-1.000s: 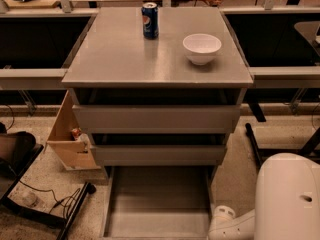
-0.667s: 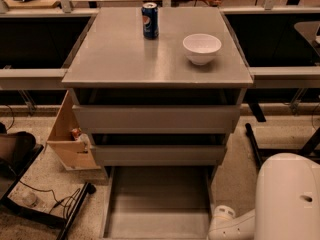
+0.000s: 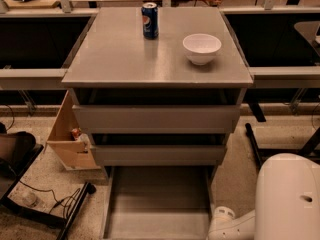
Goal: Close bottom drawer
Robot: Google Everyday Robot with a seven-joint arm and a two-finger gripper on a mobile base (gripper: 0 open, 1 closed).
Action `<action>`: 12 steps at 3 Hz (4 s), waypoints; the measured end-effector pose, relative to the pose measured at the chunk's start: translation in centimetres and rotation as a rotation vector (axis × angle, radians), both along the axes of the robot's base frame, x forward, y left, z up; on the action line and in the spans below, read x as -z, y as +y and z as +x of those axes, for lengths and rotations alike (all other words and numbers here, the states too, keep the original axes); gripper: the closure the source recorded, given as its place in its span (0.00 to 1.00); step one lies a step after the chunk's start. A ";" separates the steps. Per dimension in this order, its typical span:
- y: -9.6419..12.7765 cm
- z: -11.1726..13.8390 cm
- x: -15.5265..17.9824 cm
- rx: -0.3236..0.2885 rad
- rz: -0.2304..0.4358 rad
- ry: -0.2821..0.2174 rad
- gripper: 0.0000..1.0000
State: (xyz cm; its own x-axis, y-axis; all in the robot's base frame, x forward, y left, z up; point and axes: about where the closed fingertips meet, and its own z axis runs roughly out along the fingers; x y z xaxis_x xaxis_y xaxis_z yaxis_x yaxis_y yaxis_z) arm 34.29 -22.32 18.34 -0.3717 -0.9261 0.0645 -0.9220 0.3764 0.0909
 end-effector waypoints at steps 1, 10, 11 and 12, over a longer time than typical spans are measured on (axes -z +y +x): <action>0.3 0.9 -1.3 -0.023 -0.011 -0.011 0.00; 3.3 -3.4 14.3 -0.160 0.177 -0.397 1.00; 6.6 -0.1 13.9 -0.224 0.172 -0.440 1.00; 6.6 -0.1 13.9 -0.224 0.172 -0.440 1.00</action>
Offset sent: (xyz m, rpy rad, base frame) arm 0.0412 0.0087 0.0587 -0.0410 -0.0533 0.0609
